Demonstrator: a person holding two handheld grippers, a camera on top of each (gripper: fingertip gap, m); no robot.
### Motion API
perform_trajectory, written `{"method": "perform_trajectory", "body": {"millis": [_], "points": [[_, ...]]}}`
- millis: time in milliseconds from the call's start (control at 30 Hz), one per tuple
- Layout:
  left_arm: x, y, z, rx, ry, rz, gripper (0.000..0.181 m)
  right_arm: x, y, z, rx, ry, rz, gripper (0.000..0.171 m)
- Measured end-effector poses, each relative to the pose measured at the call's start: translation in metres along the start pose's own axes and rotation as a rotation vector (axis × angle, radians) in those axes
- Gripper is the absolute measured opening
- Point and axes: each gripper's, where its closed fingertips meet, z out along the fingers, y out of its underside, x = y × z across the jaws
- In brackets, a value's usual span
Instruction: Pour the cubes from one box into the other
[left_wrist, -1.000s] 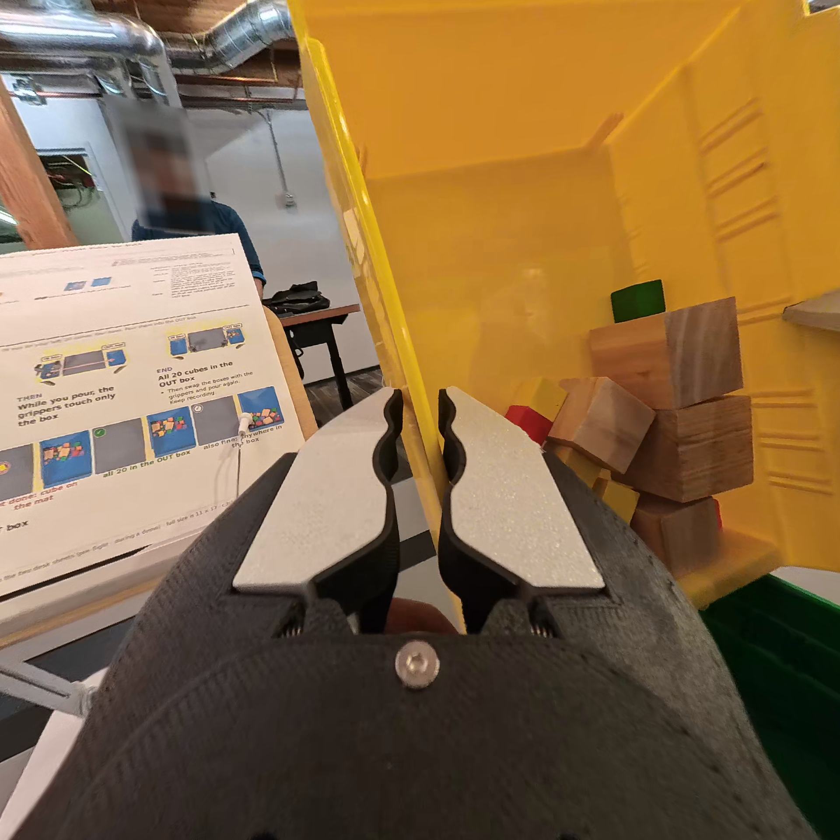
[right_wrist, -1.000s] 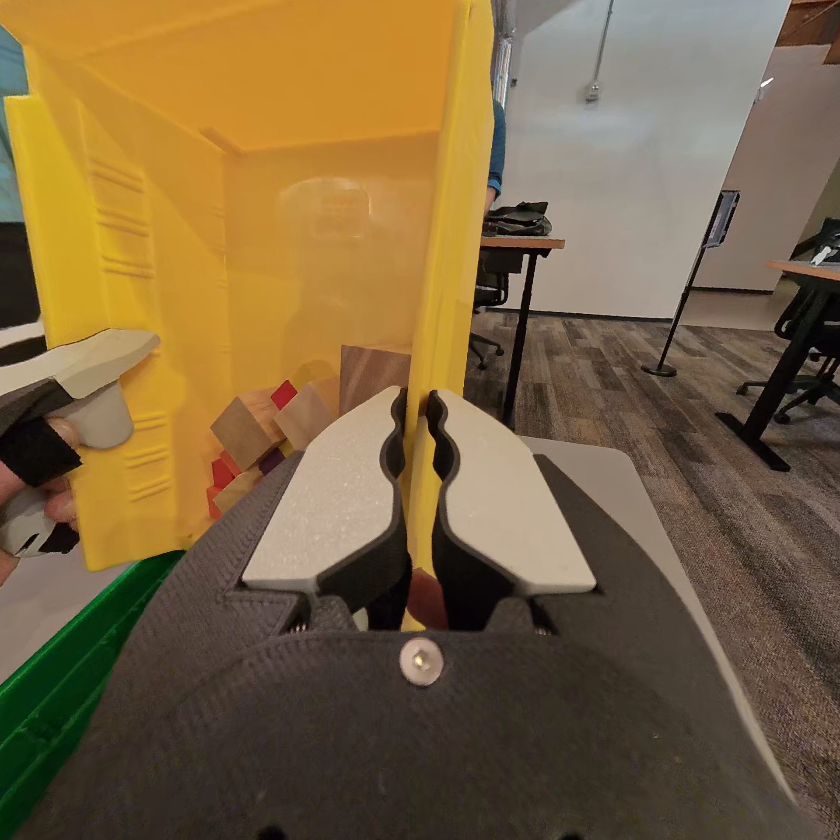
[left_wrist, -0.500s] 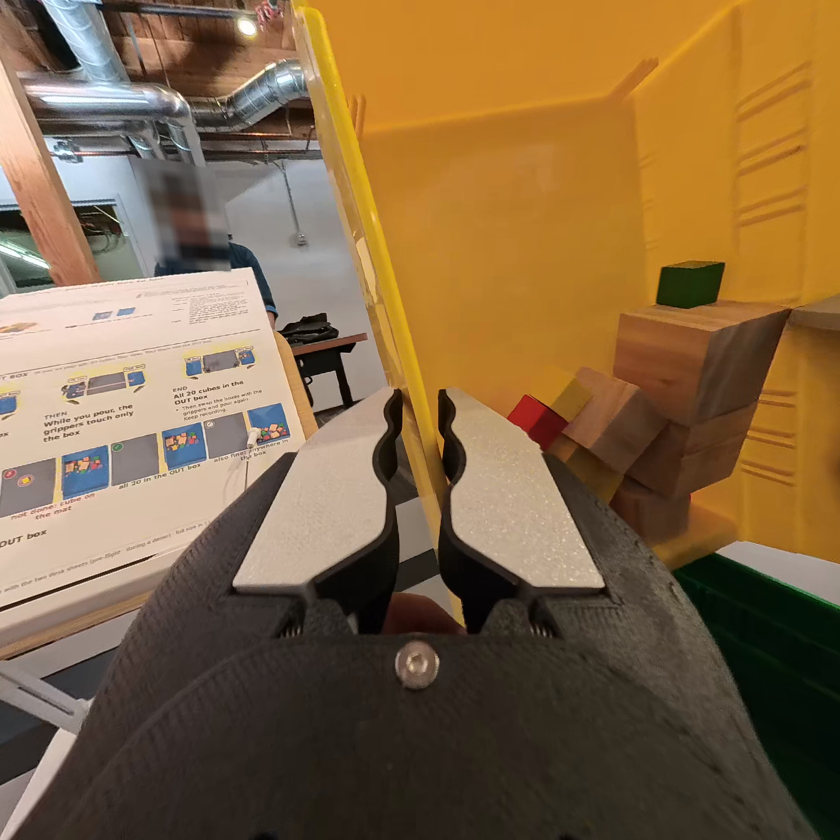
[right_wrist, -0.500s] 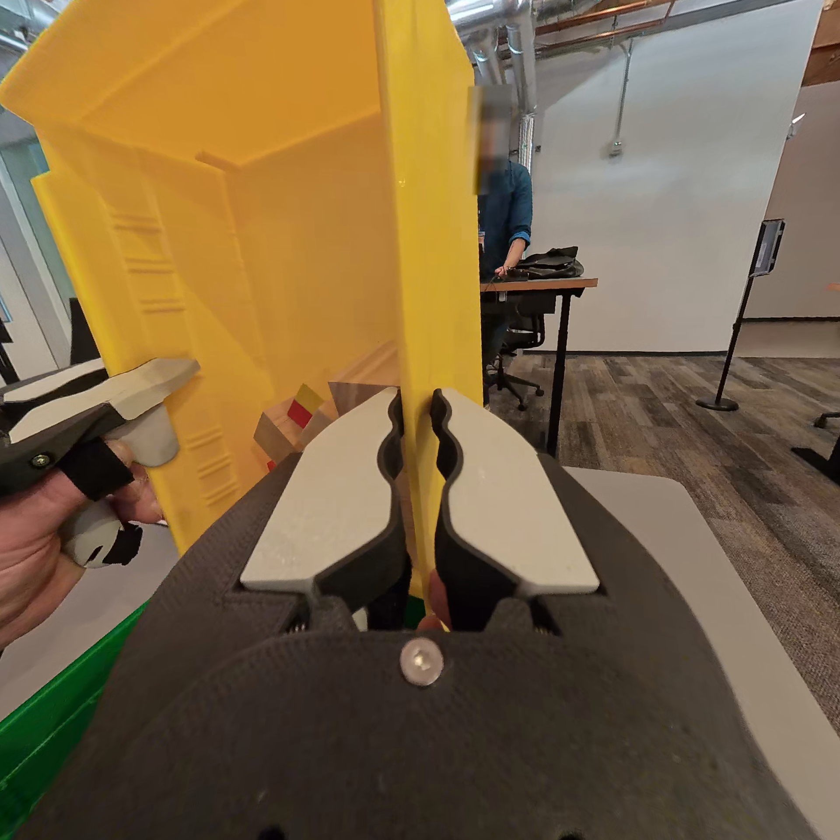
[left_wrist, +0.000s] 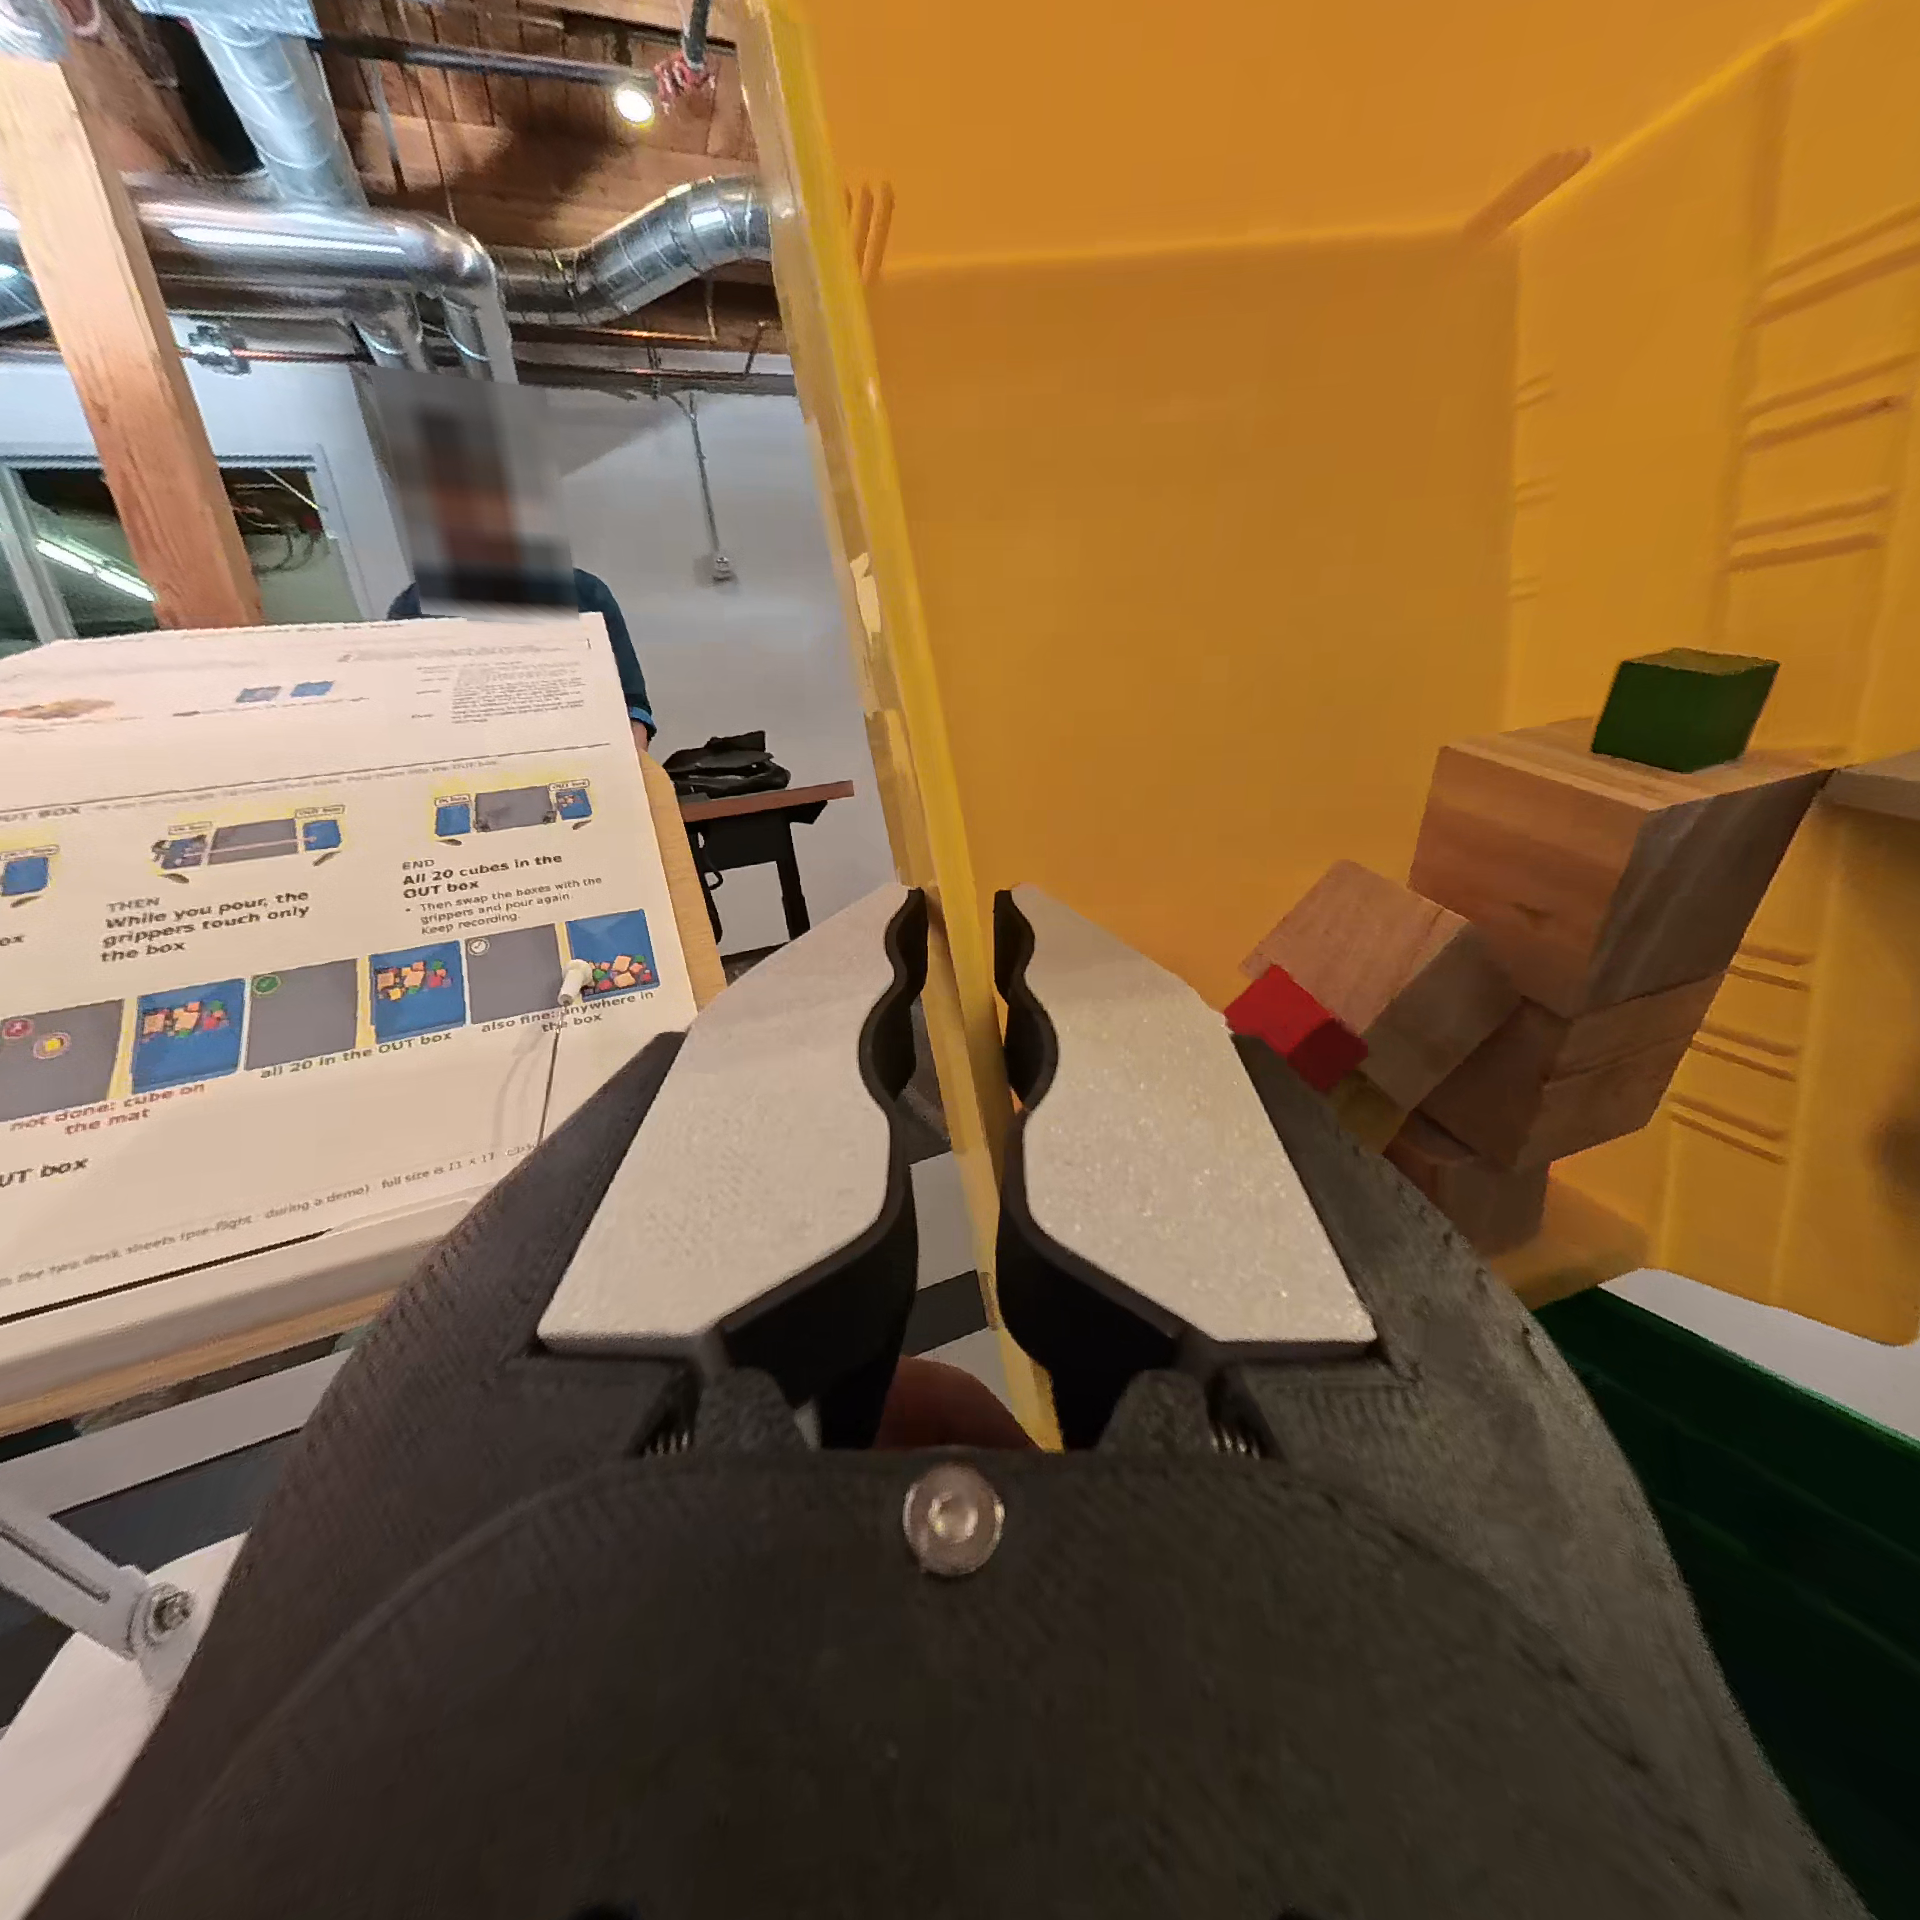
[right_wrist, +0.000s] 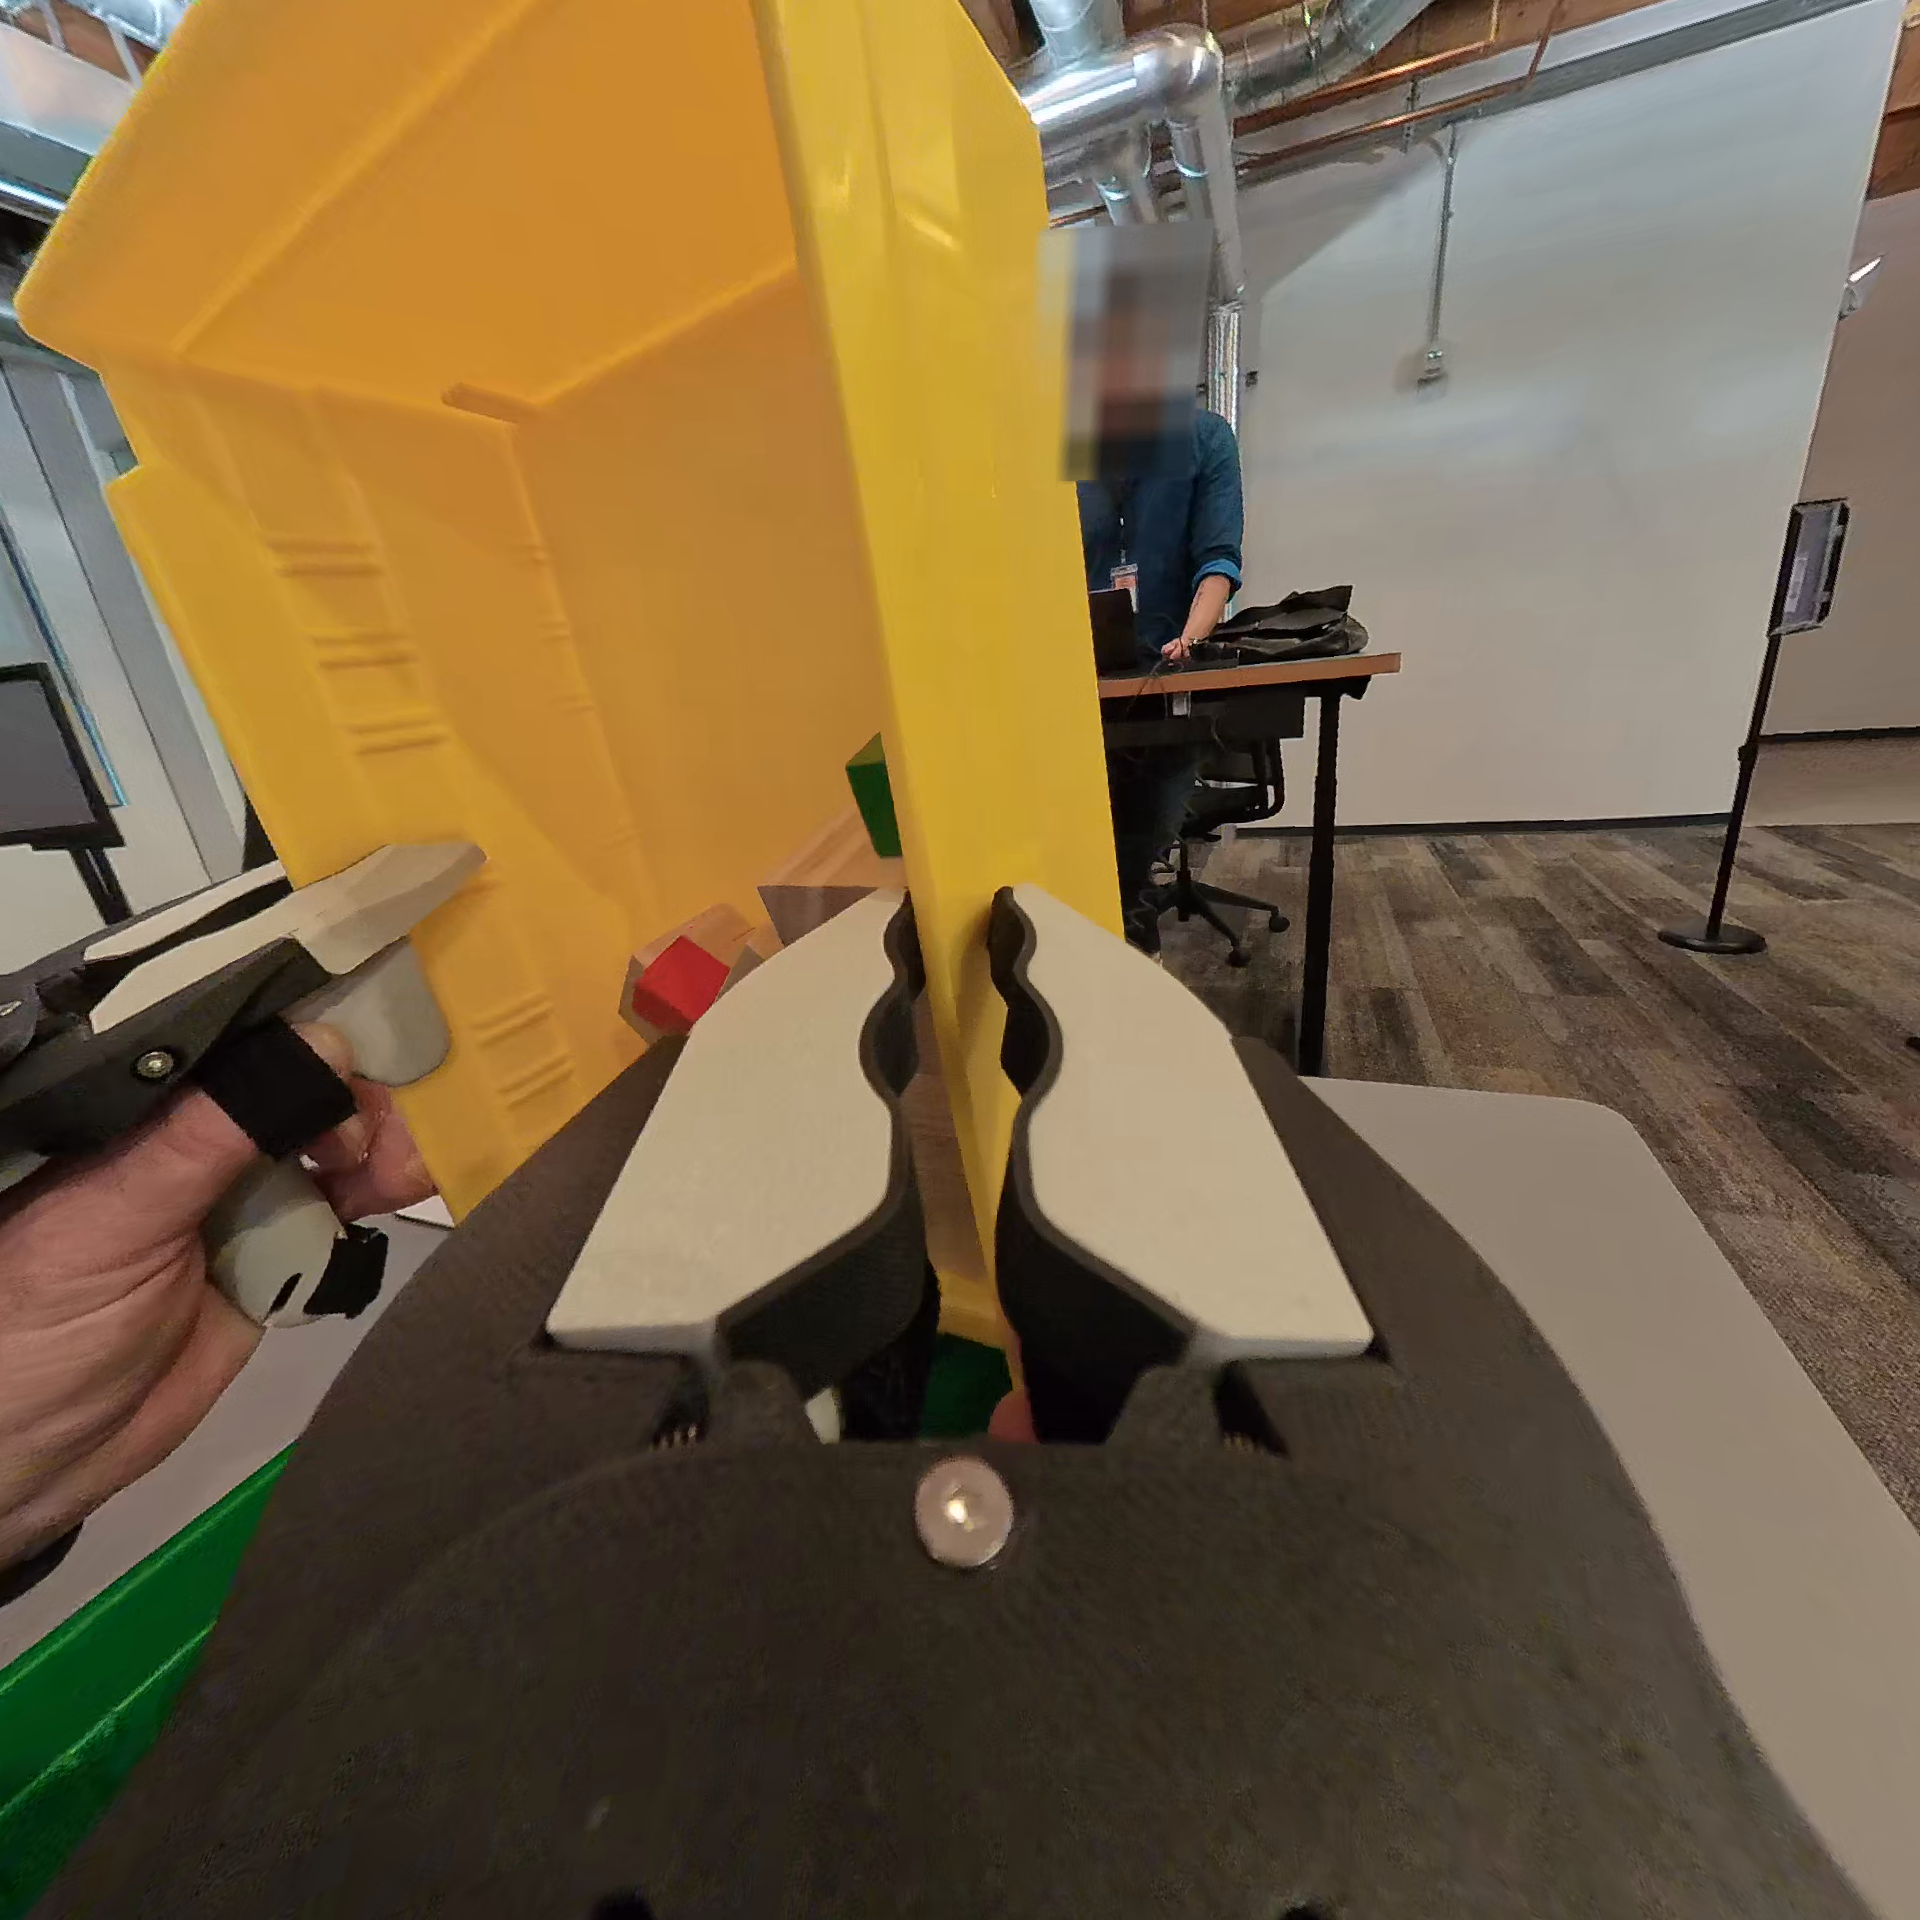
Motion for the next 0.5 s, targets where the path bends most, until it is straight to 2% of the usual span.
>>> {"method": "perform_trajectory", "body": {"millis": [500], "points": [[-0.0002, 0.0003, -0.0045, -0.006, 0.009, -0.023, 0.01, -0.004, 0.002, -0.0069, 0.006, -0.052, 0.008, 0.008]]}}
